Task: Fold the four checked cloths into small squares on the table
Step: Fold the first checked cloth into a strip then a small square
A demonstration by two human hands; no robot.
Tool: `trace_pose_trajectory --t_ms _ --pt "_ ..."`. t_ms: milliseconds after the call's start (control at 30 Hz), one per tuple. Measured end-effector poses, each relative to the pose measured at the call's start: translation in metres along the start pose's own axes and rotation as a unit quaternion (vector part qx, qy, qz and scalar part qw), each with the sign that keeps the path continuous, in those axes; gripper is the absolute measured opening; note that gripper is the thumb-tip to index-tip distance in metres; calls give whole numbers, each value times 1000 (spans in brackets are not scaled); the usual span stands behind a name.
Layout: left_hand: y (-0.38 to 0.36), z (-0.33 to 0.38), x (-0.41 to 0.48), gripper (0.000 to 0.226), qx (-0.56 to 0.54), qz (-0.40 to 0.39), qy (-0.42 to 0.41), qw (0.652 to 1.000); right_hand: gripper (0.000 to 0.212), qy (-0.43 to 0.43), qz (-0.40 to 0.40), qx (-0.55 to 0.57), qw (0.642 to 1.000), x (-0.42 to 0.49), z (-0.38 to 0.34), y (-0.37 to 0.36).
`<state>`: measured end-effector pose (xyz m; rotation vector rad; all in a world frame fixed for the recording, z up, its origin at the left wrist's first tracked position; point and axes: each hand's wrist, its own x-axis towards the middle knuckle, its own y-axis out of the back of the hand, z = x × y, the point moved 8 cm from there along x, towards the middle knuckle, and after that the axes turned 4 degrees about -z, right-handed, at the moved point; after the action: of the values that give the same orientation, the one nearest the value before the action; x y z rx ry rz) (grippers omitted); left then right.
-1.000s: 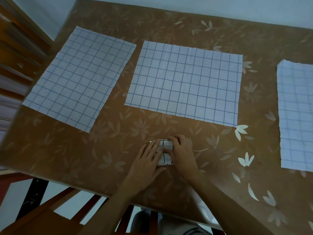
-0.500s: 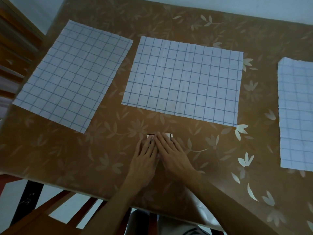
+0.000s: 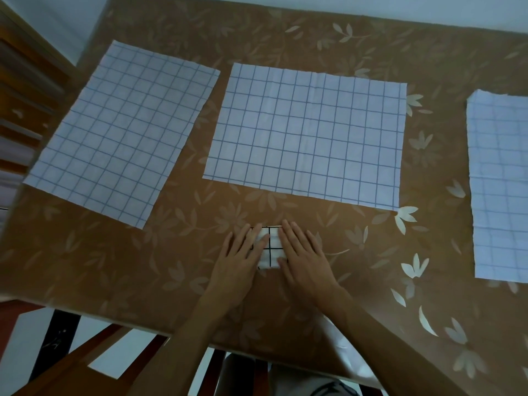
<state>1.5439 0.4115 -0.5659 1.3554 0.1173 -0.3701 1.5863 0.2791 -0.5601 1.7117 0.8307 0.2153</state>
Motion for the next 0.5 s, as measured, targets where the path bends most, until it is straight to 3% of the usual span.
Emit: trace_pose_trajectory --t_ms 100,300,400,500 --pt "0 -2 -4 71 -7 0 -16 1000 60 -10 4 15 1000 -7 -5 4" --pt "10 -5 -10 45 3 -18 -74 997 49 16 38 12 999 -26 -15 -5" --pt "13 -2 -7 63 -28 -20 -63 997 59 22 53 15 998 -15 -20 2" --pt "12 3 -8 85 -23 -28 -74 997 48 19 56 36 998 -2 -25 12"
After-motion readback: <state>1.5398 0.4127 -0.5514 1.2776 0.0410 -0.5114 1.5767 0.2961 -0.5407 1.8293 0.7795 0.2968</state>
